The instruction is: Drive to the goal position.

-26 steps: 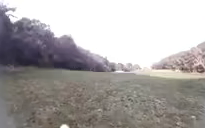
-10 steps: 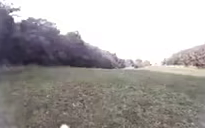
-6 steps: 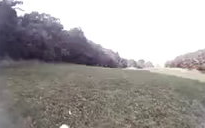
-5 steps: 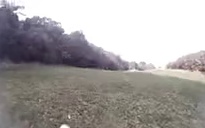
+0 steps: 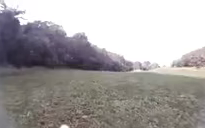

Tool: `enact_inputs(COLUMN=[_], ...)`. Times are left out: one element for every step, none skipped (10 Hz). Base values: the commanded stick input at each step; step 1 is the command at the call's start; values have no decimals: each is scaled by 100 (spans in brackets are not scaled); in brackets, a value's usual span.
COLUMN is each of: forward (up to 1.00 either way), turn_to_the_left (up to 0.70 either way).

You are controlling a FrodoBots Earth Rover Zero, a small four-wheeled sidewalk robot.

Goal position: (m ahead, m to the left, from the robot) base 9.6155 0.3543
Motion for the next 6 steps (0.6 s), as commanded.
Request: enact_inputs(forward=[85, 85, 85, 85, 85, 85], turn_to_the_left=[0, 0, 0, 0, 0, 0])
